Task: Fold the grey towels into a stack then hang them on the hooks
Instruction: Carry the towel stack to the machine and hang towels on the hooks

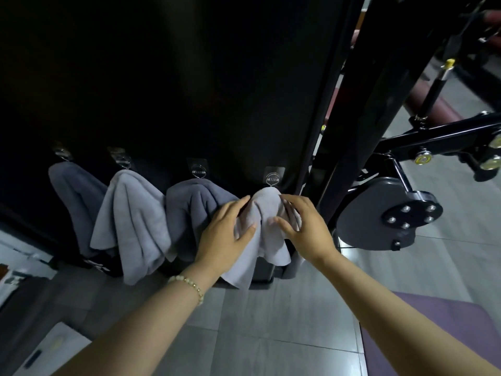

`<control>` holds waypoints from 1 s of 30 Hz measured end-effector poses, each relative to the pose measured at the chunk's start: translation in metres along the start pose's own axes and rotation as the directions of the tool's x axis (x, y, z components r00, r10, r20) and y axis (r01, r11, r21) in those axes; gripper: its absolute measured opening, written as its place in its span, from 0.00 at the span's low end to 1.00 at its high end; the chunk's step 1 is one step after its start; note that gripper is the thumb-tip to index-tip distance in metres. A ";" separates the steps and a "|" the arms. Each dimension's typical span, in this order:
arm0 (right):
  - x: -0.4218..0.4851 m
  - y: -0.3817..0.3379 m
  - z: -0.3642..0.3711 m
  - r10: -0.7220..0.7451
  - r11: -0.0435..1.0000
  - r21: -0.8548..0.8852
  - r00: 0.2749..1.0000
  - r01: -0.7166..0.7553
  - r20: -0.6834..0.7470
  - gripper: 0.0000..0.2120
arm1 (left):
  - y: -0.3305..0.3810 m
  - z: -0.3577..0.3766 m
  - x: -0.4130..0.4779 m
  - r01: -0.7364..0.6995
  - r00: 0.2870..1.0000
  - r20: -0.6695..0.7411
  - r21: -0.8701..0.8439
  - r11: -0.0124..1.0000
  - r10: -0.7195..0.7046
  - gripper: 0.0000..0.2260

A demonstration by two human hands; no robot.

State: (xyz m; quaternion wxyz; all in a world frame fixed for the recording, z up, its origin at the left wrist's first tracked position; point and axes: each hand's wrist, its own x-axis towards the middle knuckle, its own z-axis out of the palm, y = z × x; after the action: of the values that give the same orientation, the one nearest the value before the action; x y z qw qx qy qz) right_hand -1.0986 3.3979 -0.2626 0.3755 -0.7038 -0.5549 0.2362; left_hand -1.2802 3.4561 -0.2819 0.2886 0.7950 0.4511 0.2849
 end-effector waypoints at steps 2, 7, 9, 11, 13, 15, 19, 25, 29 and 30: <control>-0.005 -0.003 0.002 -0.001 1.000 -0.020 1.000 0.001 0.013 0.24 | -0.001 -0.002 -0.008 0.022 0.999 -0.029 0.036 0.999 -0.021 0.20; -0.005 -0.013 0.016 0.055 0.998 -0.004 0.998 -0.056 -0.027 0.28 | -0.012 0.010 -0.023 0.164 0.976 0.148 -0.006 0.987 -0.161 0.11; -0.003 -0.013 0.024 0.058 0.998 0.006 0.995 -0.058 -0.078 0.29 | -0.016 0.025 -0.019 0.244 0.925 0.328 -0.125 0.962 -0.192 0.17; 0.002 -0.009 0.031 0.044 0.999 -0.023 0.990 -0.047 -0.135 0.29 | -0.019 0.039 -0.011 0.264 0.912 0.373 -0.217 0.940 -0.170 0.20; 0.008 -0.008 0.035 0.032 0.997 -0.057 0.983 -0.043 -0.179 0.27 | -0.020 0.043 -0.001 0.329 0.908 0.358 -0.281 0.901 -0.219 0.22; 0.015 -0.007 0.040 0.025 0.995 -0.086 0.978 -0.044 -0.208 0.26 | -0.022 0.039 0.008 0.384 0.894 0.369 -0.335 0.860 -0.256 0.24; 0.017 -0.001 0.048 -0.012 0.994 -0.108 0.971 -0.014 -0.238 0.28 | -0.032 0.027 0.001 0.317 0.921 0.336 -0.356 0.879 -0.196 0.22; 0.008 0.003 0.034 -0.048 0.989 -0.143 0.984 0.023 -0.170 0.27 | -0.019 0.000 -0.021 0.040 0.986 0.164 -0.083 0.996 -0.026 0.18; -0.013 0.000 0.014 -0.069 0.967 -0.253 0.992 0.042 -0.102 0.27 | -0.008 -0.013 -0.030 -0.044 0.993 0.111 0.109 0.993 0.032 0.18; -0.020 0.000 0.008 -0.080 0.955 -0.291 0.993 0.052 -0.087 0.26 | -0.005 -0.017 -0.032 -0.059 0.992 0.118 0.144 0.988 0.042 0.19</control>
State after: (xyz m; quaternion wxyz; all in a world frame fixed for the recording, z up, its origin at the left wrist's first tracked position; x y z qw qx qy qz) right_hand -1.1101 3.3804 -0.2692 0.3036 -0.7427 -0.5875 0.1054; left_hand -1.3083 3.4336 -0.2803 0.2470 0.8403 0.4335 0.2120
